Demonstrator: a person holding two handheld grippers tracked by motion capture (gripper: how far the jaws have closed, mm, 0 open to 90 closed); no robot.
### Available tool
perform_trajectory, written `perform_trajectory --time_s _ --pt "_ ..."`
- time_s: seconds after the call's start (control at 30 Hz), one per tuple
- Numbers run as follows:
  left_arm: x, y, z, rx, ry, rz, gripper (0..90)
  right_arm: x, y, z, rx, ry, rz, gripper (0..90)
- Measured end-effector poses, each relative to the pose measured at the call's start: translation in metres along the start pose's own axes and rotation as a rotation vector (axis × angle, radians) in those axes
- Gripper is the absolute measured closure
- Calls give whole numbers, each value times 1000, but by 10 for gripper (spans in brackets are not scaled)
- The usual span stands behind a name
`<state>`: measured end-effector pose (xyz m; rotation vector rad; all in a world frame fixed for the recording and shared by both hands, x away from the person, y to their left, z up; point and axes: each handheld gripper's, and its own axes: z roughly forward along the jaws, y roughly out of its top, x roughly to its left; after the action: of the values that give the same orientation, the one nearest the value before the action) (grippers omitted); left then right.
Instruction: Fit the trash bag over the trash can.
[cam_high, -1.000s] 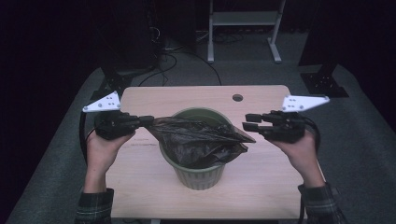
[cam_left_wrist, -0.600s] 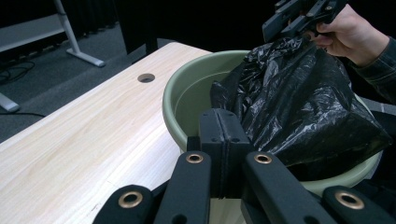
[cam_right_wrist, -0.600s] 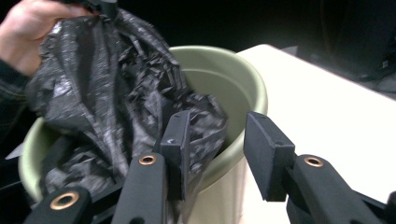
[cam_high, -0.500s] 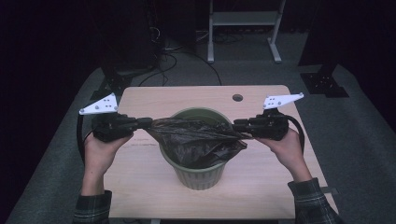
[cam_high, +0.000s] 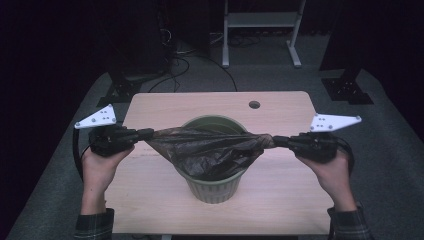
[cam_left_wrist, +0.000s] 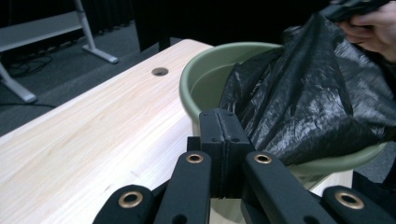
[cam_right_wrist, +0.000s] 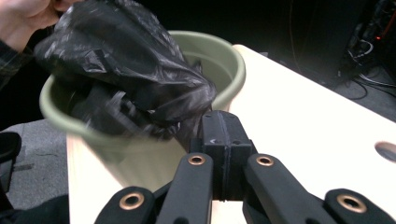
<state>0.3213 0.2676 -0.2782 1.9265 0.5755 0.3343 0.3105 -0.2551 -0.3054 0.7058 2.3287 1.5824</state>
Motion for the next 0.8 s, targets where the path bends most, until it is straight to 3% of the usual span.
perform_trajectory --time_s 0.17,0.3,0.33,0.4,0.47,0.57,0.63,0.67,0.8 --pt "2 -11 -5 7 20 -21 900 13 -27 -23 -2 -38 -1 900" --pt "-3 -11 -2 27 29 -9 898 14 -39 -32 1 -39 15 900" --pt "-3 -10 -1 21 24 -13 854 14 -39 -32 9 -21 21 900" --pt "-2 -5 1 3 37 -16 649 14 -37 -31 1 -27 11 900" --pt "-2 4 3 -29 38 -7 566 15 -34 -31 -11 -20 2 900" --pt "-3 20 10 -27 10 16 475 16 -30 -29 -11 -16 -10 900" --pt "-3 29 20 -7 -14 38 471 16 -30 -27 -10 -11 -9 900" --pt "-3 37 33 11 -41 52 471 15 -30 -26 -11 -13 -12 900" --pt "-5 48 60 49 -97 78 472 14 -31 -25 -17 -10 -12 900"
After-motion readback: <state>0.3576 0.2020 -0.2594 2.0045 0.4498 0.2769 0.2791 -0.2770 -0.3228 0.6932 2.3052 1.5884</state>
